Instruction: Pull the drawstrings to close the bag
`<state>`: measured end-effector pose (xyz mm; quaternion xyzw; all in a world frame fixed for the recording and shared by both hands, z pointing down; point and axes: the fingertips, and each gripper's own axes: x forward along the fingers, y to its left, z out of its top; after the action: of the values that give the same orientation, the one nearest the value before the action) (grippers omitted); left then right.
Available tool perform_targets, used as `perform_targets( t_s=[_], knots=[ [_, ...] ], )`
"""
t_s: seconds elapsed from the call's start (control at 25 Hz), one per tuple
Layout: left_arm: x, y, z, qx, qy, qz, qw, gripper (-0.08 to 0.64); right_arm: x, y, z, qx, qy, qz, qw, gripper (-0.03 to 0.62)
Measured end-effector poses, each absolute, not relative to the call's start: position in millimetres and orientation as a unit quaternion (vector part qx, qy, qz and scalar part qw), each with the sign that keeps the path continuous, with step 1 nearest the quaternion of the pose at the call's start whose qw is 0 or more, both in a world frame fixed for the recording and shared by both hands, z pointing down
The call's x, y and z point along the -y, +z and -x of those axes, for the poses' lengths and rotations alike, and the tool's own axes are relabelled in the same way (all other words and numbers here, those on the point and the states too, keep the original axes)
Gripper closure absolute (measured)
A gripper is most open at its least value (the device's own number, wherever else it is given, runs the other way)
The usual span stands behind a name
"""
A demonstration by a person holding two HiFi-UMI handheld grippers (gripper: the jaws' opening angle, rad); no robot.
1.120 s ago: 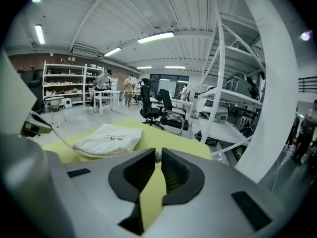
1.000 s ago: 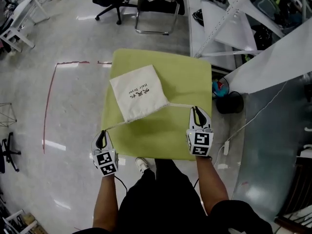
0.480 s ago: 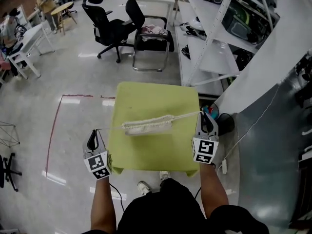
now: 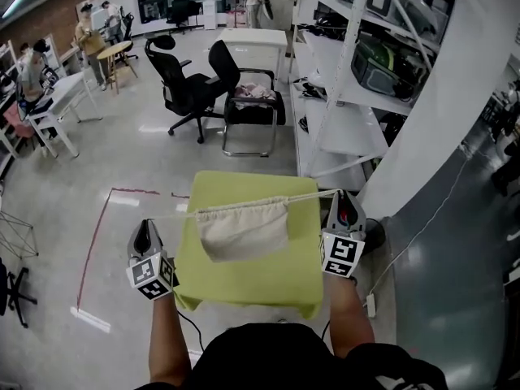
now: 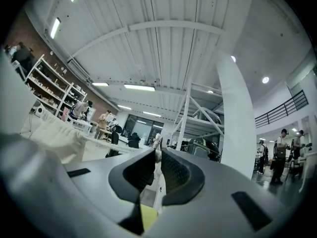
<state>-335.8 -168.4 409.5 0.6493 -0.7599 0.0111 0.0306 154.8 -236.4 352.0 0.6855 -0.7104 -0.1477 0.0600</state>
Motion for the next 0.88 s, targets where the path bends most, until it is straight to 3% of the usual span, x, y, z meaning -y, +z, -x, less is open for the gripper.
perform_targets(
  t_s=[0.48, 0.88],
  knots=[
    [164, 372, 326, 0.761, -0.084, -0.641, 0.059, 0.526, 238, 301, -219, 0.694, -0.142, -0.705, -0.014, 0.554],
    [158, 372, 333, 0.772, -0.068, -0.629, 0.06, 0.525, 233, 294, -254, 0.688, -0.104, -0.716, -0.058, 0.554]
  ],
)
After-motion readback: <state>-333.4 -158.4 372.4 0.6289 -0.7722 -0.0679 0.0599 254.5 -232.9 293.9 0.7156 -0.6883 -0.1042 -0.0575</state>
